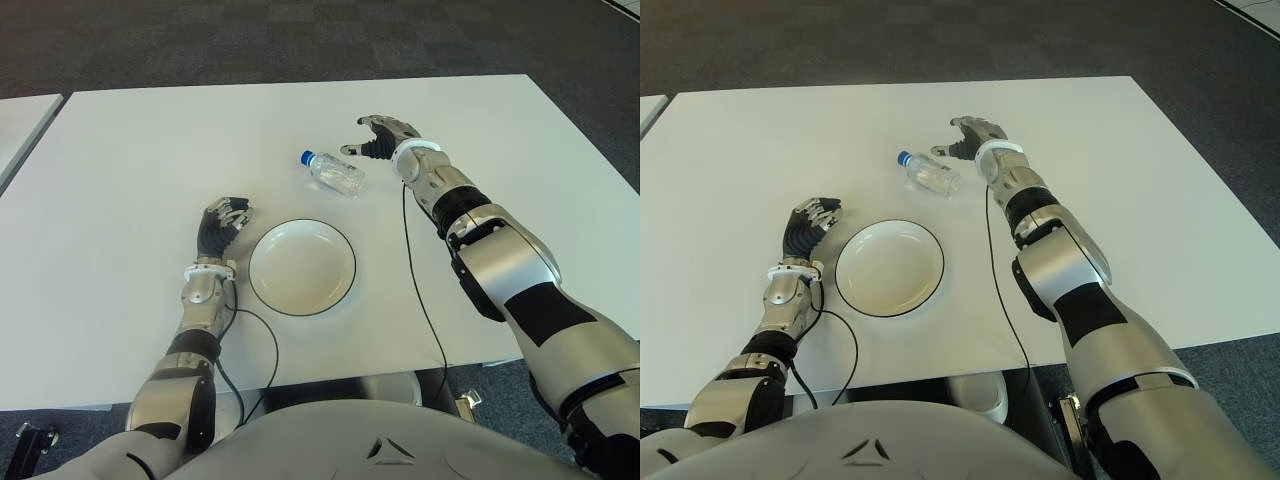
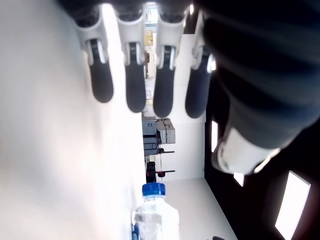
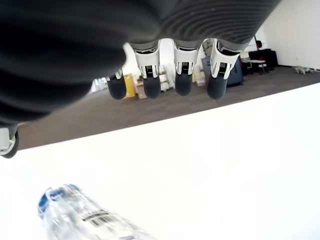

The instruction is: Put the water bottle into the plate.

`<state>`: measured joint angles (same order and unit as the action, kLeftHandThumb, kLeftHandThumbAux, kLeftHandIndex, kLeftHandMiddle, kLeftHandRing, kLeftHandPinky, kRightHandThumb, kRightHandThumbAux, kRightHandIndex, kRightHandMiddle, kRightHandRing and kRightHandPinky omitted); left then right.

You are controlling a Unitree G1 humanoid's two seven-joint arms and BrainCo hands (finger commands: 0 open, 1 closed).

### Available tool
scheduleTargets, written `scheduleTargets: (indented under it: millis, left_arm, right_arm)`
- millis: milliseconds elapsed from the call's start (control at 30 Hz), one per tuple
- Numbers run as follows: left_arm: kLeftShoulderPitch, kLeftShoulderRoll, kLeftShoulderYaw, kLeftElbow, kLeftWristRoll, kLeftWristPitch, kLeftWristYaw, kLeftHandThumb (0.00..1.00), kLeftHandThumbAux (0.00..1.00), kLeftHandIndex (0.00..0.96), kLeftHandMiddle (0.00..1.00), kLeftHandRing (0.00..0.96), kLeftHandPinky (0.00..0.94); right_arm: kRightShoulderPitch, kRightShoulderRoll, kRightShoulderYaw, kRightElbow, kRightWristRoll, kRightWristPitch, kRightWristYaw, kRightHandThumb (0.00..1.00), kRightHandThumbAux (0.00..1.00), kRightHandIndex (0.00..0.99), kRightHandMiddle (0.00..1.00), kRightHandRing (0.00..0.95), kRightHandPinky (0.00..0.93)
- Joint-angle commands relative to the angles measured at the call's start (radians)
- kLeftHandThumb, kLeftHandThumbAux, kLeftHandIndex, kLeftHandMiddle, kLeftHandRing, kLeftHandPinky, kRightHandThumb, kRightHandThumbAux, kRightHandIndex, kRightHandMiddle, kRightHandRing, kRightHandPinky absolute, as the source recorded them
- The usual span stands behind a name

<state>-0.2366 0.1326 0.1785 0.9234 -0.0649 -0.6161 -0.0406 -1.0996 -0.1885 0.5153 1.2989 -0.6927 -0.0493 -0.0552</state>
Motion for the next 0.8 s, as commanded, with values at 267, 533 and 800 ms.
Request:
scheduleTargets:
  millis: [267, 533, 800]
  left_arm:
    - [0.034, -0.008, 0.011, 0.029, -0.008, 0.048, 0.010, 0.701, 0.724, 0.411, 0.348, 0.334, 0.342]
    - [0.042, -0.009, 0.012, 0.024, -0.012, 0.037, 0.001, 0.702, 0.722, 0.412, 0.356, 0.338, 0.340]
    - [0.049, -0.003, 0.006, 0.015, -0.011, 0.040, -0.008, 0.700, 0.722, 0.412, 0.359, 0.338, 0.344]
  right_arm:
    - [-0.013, 0.023, 0.073, 0.070, -0.059, 0.103, 0.056, 0.563, 0.235, 0.000, 0.000, 0.000, 0.000]
    - [-0.032, 0.030, 0.116, 0.079, -0.091, 0.127, 0.082, 0.536, 0.230, 0.000, 0.000, 0.000, 0.000]
    - [-0.076, 0.046, 0.162, 0.080, -0.128, 0.129, 0.101, 0.495, 0.293, 0.000, 0.000, 0.000, 0.000]
